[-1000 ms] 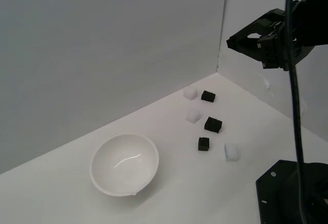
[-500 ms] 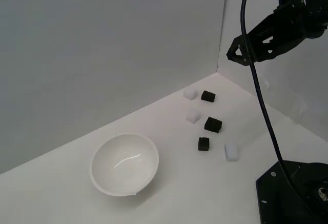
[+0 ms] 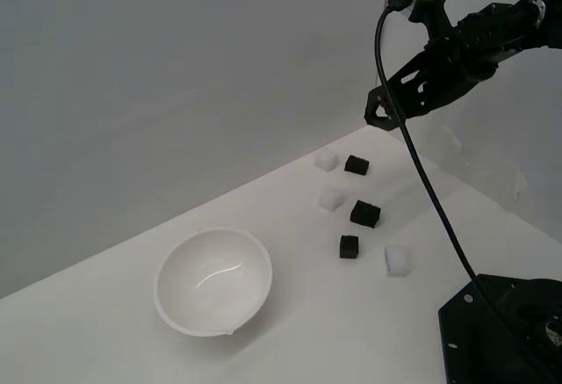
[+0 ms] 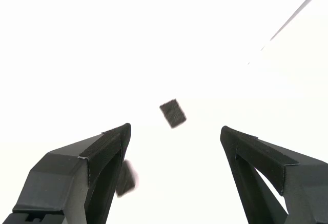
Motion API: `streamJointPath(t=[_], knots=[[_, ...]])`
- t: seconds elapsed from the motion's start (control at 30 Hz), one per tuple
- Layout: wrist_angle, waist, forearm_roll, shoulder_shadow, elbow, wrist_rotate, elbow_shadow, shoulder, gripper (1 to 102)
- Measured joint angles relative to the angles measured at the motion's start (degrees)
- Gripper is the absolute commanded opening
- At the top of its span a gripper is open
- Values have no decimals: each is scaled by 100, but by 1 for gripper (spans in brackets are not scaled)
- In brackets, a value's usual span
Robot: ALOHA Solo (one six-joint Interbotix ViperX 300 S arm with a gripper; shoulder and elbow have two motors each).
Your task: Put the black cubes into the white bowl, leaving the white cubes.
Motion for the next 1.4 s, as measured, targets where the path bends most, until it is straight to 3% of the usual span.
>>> streamJointPath(t=[0.17, 0.67, 1.4], knots=[[-606, -97, -26, -404, 53, 0, 35, -413, 100], [-1485, -193, -18, -1978, 44, 0, 26, -1978, 100], [-1635, -70, -26, -3155, -325, 9, -343, -3164, 100]])
